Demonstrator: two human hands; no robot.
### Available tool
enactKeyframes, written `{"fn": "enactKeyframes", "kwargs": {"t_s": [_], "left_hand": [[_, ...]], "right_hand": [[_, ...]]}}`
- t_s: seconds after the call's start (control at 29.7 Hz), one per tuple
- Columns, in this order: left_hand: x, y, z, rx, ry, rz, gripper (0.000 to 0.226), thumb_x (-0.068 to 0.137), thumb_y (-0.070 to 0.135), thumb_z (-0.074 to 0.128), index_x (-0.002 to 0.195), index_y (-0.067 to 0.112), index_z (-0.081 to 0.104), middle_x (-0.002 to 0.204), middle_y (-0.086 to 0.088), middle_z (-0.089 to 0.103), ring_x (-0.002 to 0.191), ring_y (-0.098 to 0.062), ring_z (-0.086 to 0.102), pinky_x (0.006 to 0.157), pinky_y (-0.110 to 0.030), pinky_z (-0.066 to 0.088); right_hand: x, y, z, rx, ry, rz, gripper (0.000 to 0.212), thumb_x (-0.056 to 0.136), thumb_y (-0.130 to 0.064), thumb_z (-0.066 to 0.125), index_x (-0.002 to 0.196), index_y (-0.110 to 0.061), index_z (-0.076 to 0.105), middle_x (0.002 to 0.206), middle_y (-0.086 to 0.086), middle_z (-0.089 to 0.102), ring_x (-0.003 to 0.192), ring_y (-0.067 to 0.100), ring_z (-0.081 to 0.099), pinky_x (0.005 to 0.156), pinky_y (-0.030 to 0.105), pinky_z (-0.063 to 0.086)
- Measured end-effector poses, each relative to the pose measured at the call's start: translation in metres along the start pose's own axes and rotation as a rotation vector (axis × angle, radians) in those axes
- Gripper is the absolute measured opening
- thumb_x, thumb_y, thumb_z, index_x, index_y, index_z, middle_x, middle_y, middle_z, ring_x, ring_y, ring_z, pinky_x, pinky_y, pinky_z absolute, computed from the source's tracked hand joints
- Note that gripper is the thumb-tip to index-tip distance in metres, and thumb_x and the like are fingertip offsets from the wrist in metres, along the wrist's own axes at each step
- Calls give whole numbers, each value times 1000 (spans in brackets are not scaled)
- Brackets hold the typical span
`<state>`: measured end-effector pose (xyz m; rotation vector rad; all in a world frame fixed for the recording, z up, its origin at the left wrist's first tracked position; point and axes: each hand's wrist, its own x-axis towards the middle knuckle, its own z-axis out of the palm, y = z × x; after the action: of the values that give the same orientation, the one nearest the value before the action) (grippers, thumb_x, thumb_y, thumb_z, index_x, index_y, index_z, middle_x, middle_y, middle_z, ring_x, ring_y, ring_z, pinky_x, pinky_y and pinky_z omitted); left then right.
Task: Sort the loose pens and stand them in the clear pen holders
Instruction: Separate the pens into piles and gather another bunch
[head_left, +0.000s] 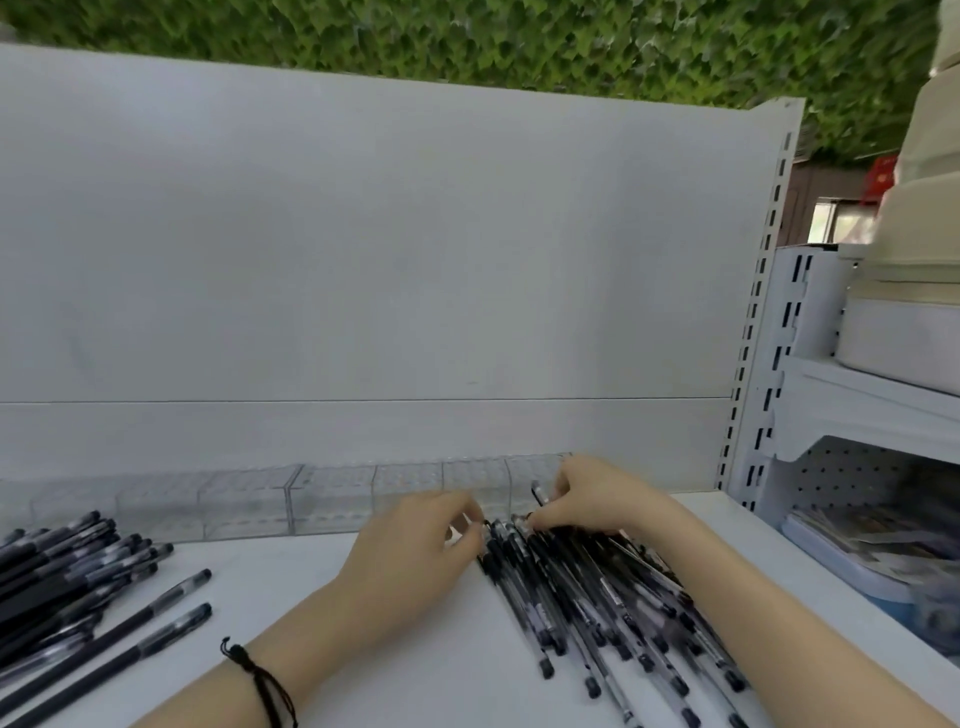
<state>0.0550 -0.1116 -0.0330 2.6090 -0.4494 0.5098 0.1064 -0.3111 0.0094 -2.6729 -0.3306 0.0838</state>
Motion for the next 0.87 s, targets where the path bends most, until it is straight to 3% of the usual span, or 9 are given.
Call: {"fn": "enactKeyframes", "kwargs": {"t_s": [0.13, 0.27, 0.37, 0.47, 0.61, 0.67, 0.74, 0.87], "left_hand": [[5, 2, 3, -398, -9, -121, 15, 93, 24, 56, 85, 31, 67, 84, 15, 70, 82, 3, 61, 76, -18, 48], [5, 19, 3, -829, -77, -300, 17, 95, 13, 55, 91, 13, 72, 88, -1, 75, 80, -9, 67, 67, -21, 52], [4, 29, 2, -1119, -198, -393, 19, 96, 15, 53, 100, 6, 70, 96, -11, 75, 89, -18, 69, 77, -27, 56], [1, 35, 3, -1315, -354, -370, 33, 91, 27, 56, 113, 6, 68, 104, -18, 73, 100, -30, 69, 91, -37, 55], [-2, 36, 6, -1449, -400, -331, 34, 91, 21, 55, 117, 0, 60, 86, -13, 71, 77, -23, 69, 76, -32, 59], [-1, 35, 7, -1480, -358, -357, 27, 94, 16, 52, 113, -2, 59, 74, -8, 64, 64, -19, 64, 65, -28, 57], [-1, 33, 5, -1522, -311, -407, 21, 99, 13, 46, 108, -2, 59, 69, -7, 60, 56, -17, 58, 56, -27, 53], [1, 29, 4, -1653, -252, -503, 16, 101, 9, 40, 100, 1, 55, 67, -10, 58, 46, -17, 47, 43, -27, 43]], "right_hand": [[0, 5, -7, 292, -65, -31, 39, 79, -36, 77, 57, -18, 50, 43, -3, 46, 36, 10, 37, 40, 19, 31], [-3, 4, -14, 612, -137, -114, 37, 82, -28, 75, 55, -16, 51, 45, 2, 46, 38, 12, 37, 37, 19, 30], [-6, -2, -13, 850, -175, -172, 24, 76, -24, 75, 64, -11, 59, 50, 1, 47, 40, 8, 40, 37, 16, 31], [-4, -10, -6, 972, -144, -196, 25, 70, -27, 75, 76, -7, 62, 57, 2, 52, 42, 8, 43, 38, 15, 35], [-5, -15, 1, 965, -96, -239, 21, 82, -27, 70, 76, -9, 61, 53, 5, 52, 41, 11, 41, 38, 16, 36], [-6, -13, -5, 940, -90, -223, 34, 81, -38, 66, 86, -5, 64, 59, 7, 57, 43, 13, 43, 39, 17, 35], [-8, -5, -14, 747, -29, -158, 45, 85, -47, 61, 94, -3, 66, 70, 4, 64, 48, 12, 49, 40, 18, 38], [-7, 25, -25, 201, 71, -10, 33, 86, -43, 68, 84, -9, 66, 72, -1, 68, 50, 7, 51, 41, 17, 36]]}}
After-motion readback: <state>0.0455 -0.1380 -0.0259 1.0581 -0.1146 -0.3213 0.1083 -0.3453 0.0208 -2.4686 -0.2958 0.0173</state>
